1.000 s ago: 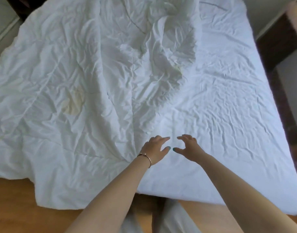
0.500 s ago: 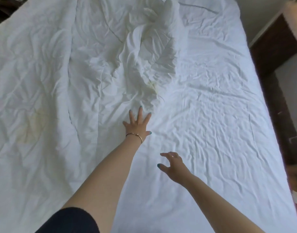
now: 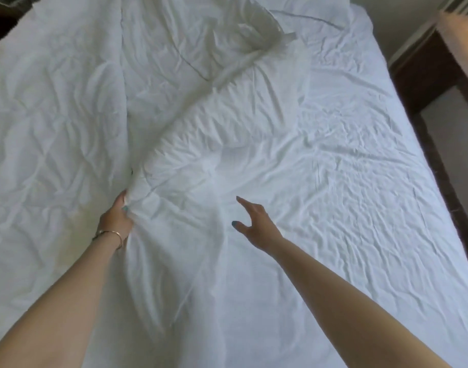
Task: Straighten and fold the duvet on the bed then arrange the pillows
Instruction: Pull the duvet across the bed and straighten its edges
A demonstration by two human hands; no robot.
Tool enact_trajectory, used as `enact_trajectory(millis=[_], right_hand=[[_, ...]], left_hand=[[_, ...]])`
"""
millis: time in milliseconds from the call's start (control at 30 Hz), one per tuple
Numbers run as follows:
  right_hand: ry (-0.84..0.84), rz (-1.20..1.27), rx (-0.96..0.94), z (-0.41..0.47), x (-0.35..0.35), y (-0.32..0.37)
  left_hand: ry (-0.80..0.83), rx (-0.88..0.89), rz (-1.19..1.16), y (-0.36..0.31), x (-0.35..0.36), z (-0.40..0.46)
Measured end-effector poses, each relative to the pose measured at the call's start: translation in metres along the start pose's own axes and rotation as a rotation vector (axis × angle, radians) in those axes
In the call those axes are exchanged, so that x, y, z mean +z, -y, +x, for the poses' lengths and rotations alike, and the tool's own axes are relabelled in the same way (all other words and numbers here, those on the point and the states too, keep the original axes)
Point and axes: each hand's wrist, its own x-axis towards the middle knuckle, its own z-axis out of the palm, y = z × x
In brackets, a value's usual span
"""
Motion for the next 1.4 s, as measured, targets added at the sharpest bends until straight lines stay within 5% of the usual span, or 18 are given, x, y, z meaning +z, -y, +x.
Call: enact_trajectory(millis=[67,100,200,267,400,467,567,767,900,967,1067,1133,1200,1300,1400], right_hand=[[0.035,-0.054,-0.012,0.018,0.013,0.018],[0.048,-0.067,-0.017,0.027,0.019,0.025],[0.044,-0.149,-0.043,0.053,0.033,0.041],[0.015,-0.198,-0.045,0.069,0.039,0.043],[-0.025,-0.152,0.067,0.073,0.052,0.035],[-0.05,-0.052,0.128,0.067,0.063,0.031],[-0.056,0.08,0.147,0.071,0.07,0.031],[-0.092,0.027,0.059,0.114,0.057,0.059],[-0.103,0.347,0.026,0.151,0.054,0.109],[-0.081,0.419,0.037,0.166,0.05,0.118],[0.045,0.195,-0.063,0.169,0.059,0.114],[0.065,0.126,-0.089,0.166,0.068,0.114],[0.03,0.195,-0.093,0.161,0.07,0.11],[-0.016,0.349,-0.053,0.157,0.057,0.104],[-0.11,0.416,0.064,0.172,0.04,0.103]], left_hand=[[-0.133,0.002,0.17,-0.007,0.002,0.011],[-0.304,0.156,0.212,-0.021,0.007,0.013],[-0.489,1.077,0.246,-0.085,0.043,0.008],[-0.405,1.376,0.372,-0.134,0.077,0.008],[-0.16,0.997,0.638,-0.23,0.106,0.047],[-0.05,0.941,0.763,-0.253,0.116,0.072],[0.042,0.891,0.542,-0.256,0.094,0.113],[-0.161,0.145,0.182,-0.142,-0.055,0.227],[-0.191,-0.204,0.063,-0.094,-0.055,0.229],[-0.401,-0.13,-0.004,-0.122,-0.043,0.226],[-0.715,0.674,0.048,-0.195,-0.019,0.196],[-0.545,1.059,0.448,-0.219,0.013,0.188],[-0.141,0.794,0.652,-0.204,0.031,0.205],[0.072,0.201,0.526,-0.147,0.033,0.244],[0.159,0.126,0.457,-0.145,0.029,0.242]])
